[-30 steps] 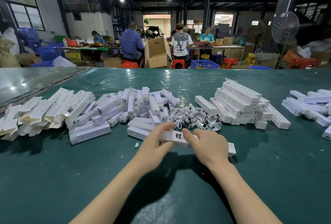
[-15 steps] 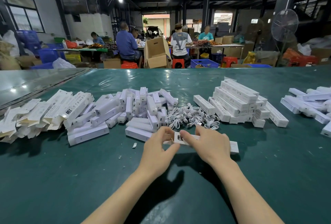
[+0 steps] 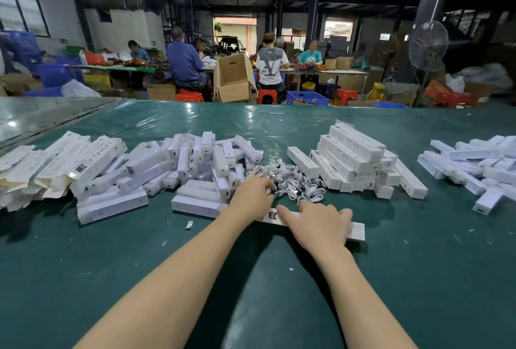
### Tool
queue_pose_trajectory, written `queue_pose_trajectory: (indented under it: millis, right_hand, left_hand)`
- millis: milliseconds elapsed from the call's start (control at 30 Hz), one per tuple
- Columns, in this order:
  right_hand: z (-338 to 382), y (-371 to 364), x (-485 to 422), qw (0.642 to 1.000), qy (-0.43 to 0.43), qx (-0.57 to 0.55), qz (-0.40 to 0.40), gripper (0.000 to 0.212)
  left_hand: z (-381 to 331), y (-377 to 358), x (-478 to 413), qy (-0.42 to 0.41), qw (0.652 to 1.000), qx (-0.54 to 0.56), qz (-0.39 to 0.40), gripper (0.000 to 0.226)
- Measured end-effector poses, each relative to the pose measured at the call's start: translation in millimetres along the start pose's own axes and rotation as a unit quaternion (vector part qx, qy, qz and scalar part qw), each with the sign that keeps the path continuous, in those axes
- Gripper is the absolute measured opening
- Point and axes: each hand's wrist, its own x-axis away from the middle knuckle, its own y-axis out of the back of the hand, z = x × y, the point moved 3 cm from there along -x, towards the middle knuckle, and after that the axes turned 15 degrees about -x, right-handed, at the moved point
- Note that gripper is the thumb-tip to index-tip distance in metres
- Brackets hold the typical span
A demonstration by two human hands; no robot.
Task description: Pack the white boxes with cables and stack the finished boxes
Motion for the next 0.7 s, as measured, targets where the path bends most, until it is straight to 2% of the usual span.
queue_pose_trajectory:
  millis: [100,200,333,400,433,467,500,567,600,700]
  right_hand:
    - [0,-1,-1,1.000,0.005,0.004,0.001,0.060]
    - [1,-4,0,1.000,0.015,0.020,0.009,0.059]
    - [0,-4,-1,1.000,0.013,0.021,0.012,0.057]
    - [1,-4,-1,1.000,0.015,0.015,0.010,0.056]
    - [2,-4,-1,1.000,0.019,0.011,0.007,0.056]
    - [3,-4,-1,1.000,0.025,0.005,0.003,0.056]
    - [4,-4,-1,0.999,0.032,-0.004,-0.002,0.056]
    - [7,-5,-2,0.999,0.043,-0.026,-0.005,0.057]
    - [8,-6,-2,0.998,0.047,-0.036,-0.003,0.058]
    - [11,-7,-1,0.997,0.056,-0.045,0.002,0.061]
  left_hand:
    - [1,-1,-3,0.045,0.997,0.036,-0.056,0.011]
    - [1,2,-8,0.065,0.996,0.040,-0.051,0.004]
    - [2,4,-12,0.052,0.997,0.000,-0.052,0.014]
    - [10,7,-7,0.060,0.996,0.055,-0.033,0.022]
    - [16,10,-3,0.073,0.988,0.135,-0.024,0.023]
    - [23,14,3,0.094,0.964,0.247,-0.013,0.021]
    - [30,19,10,0.113,0.925,0.363,-0.007,0.016]
    - [42,27,27,0.126,0.851,0.510,-0.011,0.011]
    - [47,29,36,0.130,0.835,0.535,-0.012,0.011]
    - [54,28,63,0.140,0.821,0.554,-0.002,0.010]
